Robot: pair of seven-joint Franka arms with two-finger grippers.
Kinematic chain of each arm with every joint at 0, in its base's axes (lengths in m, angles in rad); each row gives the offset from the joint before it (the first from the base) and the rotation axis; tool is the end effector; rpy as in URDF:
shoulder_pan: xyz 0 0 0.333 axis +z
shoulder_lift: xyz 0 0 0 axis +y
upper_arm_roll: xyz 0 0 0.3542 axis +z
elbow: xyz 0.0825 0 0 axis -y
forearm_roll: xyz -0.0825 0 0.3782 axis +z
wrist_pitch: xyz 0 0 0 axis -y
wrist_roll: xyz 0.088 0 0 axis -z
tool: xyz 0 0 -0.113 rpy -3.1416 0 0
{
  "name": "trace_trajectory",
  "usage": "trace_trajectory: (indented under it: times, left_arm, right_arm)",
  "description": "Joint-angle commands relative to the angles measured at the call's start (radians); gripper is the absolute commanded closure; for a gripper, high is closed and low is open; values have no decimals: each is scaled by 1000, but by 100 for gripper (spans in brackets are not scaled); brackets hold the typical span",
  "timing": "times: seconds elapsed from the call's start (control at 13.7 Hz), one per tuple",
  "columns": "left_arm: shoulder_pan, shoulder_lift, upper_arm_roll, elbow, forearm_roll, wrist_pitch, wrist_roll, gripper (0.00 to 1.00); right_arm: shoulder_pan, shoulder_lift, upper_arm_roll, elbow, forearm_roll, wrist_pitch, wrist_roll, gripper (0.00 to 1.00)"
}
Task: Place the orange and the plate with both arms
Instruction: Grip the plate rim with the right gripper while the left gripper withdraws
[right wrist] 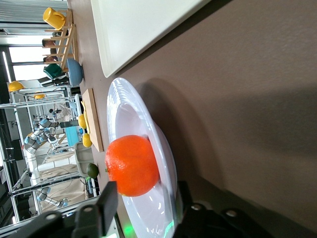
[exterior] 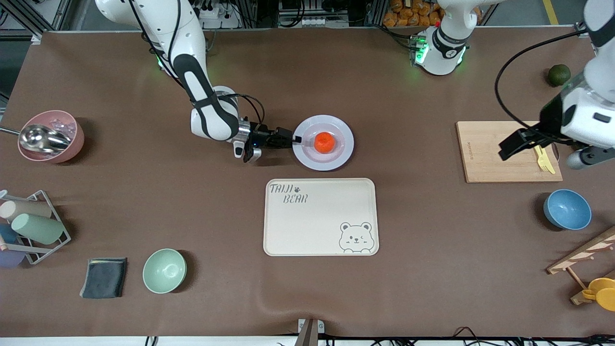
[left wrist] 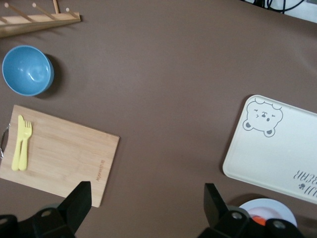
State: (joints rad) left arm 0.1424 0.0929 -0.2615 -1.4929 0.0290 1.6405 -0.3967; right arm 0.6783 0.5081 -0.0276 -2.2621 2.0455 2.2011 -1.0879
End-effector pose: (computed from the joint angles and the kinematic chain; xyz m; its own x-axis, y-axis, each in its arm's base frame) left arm 0.5846 -0.0586 0.6485 0.9600 0.2747 0.0553 0.2741 -0.9615 0.0177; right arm 0.3970 0.3456 0.1577 0.9933 -0.0569 -0.1002 -0.1149 -0.4210 -0.8998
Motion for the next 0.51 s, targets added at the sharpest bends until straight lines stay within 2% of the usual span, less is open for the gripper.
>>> trace_trajectory:
  times: [0.0, 0.07, 0.22, 0.36, 0.44]
  left_arm:
    - [-76, -33, 151, -20, -43, -16, 143, 0]
    - [-76, -36, 160, -24, -47, -18, 168, 0]
    - [-76, -48, 160, -26, -46, -36, 162, 0]
    - [-70, -53, 156, -30, -47, -36, 176, 0]
    - [-70, -61, 156, -38, -47, -34, 177, 0]
  right_arm:
    - [29, 15, -11, 12, 42, 3, -20, 52]
    - [29, 15, -11, 12, 44, 3, -20, 56]
    - [36, 16, -12, 12, 45, 5, -23, 70]
    - [36, 26, -12, 12, 65, 5, -58, 93]
    - [35, 30, -12, 12, 71, 3, -73, 100]
